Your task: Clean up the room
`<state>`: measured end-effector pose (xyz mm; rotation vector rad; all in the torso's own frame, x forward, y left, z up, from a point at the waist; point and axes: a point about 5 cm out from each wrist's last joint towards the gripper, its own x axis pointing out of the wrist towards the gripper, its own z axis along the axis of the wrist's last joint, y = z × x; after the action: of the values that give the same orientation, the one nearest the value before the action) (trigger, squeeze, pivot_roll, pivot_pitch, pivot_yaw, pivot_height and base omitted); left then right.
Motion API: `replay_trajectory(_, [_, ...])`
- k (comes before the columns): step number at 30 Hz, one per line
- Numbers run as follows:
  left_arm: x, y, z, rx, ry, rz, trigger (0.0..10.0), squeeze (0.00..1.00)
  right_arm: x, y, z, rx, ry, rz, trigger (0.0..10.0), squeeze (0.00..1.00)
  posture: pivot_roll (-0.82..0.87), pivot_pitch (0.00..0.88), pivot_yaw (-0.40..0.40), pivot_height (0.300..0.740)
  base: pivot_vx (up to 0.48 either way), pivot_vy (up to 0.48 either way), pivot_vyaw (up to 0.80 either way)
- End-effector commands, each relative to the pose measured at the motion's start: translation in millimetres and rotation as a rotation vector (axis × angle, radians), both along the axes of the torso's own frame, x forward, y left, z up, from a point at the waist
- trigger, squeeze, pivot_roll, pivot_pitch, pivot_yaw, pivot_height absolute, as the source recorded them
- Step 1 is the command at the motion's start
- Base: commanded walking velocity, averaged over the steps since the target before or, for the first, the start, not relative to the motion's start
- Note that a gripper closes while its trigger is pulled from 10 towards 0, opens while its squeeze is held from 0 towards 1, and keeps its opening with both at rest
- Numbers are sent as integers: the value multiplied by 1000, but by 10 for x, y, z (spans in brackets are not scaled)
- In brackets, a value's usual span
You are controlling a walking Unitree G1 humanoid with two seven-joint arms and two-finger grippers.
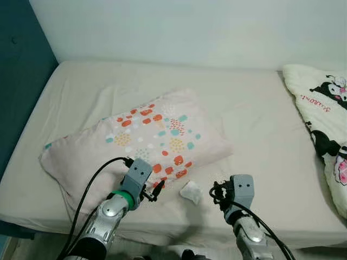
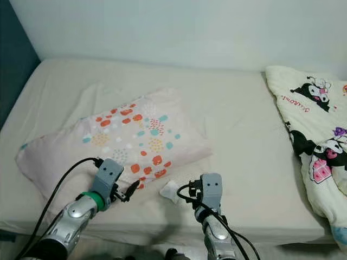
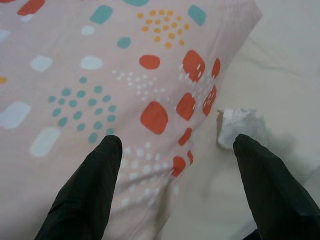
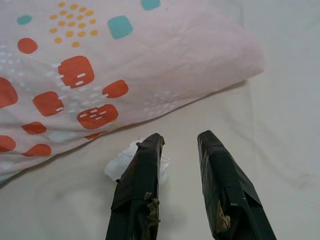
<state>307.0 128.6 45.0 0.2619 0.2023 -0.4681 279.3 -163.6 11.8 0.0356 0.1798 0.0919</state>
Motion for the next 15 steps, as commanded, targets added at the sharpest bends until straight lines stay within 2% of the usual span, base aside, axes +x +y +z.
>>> replay_trajectory(1, [-60, -3, -59, 1, 23, -6, 10000, 0, -74, -5, -85, 13, 40, -11, 10000, 0, 22, 132, 23, 740, 0, 0, 0])
replay_trajectory(3, [-62, 2, -60, 2, 23, -4, 10000, 0, -74, -2, -89, 17, 43, -11, 10000, 0, 22, 132, 23, 740, 0, 0, 0])
replay_trajectory(7, [-66, 19, -39, 7, 19, 0, 10000, 0, -69, 61, -117, 95, 72, 12, 10000, 0, 45, 153, 31, 740, 0, 0, 0])
replay_trajectory(13, [-81, 63, -18, 11, 14, 10, 10000, 0, -28, 137, -106, 75, 81, 55, 10000, 0, 62, 176, 43, 740, 0, 0, 0])
replay_trajectory(15, [-109, 137, -21, 21, 17, 24, 10000, 0, 87, 177, -5, 40, 50, 69, 10000, 0, 69, 176, 44, 731, 0, 0, 0])
